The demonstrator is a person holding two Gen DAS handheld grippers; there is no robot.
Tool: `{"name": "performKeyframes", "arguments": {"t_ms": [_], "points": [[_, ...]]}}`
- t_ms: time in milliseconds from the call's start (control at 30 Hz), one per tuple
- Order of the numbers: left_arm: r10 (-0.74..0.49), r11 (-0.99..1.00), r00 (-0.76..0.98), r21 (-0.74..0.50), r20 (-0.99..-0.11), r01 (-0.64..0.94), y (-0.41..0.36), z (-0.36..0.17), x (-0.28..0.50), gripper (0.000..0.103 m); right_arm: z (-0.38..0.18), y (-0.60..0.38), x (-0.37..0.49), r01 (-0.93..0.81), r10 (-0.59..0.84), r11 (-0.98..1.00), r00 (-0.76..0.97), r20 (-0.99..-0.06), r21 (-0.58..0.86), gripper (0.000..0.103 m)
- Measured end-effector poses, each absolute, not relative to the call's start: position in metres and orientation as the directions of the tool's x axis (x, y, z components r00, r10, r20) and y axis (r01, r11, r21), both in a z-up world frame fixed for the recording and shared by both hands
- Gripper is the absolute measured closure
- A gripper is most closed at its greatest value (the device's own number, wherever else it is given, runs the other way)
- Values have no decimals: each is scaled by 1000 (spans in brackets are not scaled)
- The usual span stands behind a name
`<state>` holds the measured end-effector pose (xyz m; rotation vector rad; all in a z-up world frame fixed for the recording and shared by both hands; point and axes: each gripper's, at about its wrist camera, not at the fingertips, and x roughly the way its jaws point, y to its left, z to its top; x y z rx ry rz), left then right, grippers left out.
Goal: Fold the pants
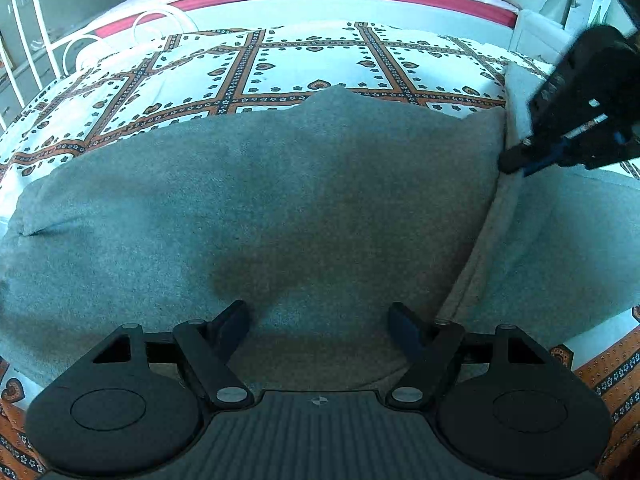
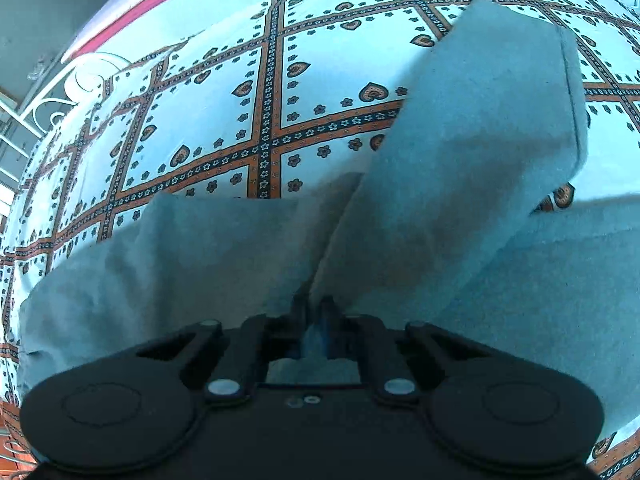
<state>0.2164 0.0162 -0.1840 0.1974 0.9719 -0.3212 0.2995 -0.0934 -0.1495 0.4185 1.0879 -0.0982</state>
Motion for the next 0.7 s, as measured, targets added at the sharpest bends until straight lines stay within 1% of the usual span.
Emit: {"name": "performKeyframes", "arguments": {"t_ms": [100,233,300,367,500,567,600,633,667,700], "points": [[-183,939,520,9,-835,345,18,-183,217,27,-141,-91,278,210,87,951,518,-851,225,103],[-199,945,515,-24,-834,327,22,-181,217,26,-127,-98,228,149,89,965,591,-802,216,103],[-200,945,516,-26,-833,325,22,-180,216,26,-124,-104,198,135,112,961,605,-788,240,103],[-200,944,519,-21,-831,330,20,-180,213,25,-133,-109,172,134,121,960,596,-794,248,103],[-211,933,526,-10,-824,359,11,-177,207,25,-180,-116,153,193,102,952,535,-838,239,103],[-226,924,536,-5,-813,383,3,-174,202,25,-185,-118,151,205,99,945,561,-822,254,103],[-235,918,542,-2,-807,396,-2,-172,199,25,-180,-114,151,184,88,954,581,-809,236,103],[-250,911,545,-3,-801,413,-8,-170,197,25,-174,-110,151,157,85,963,592,-801,219,101],[-260,906,547,-5,-796,423,-13,-169,194,25,-169,-110,150,142,93,965,604,-791,222,96],[-266,901,546,-4,-794,433,-19,-168,193,25,-163,-113,149,137,100,963,619,-779,232,95]]}}
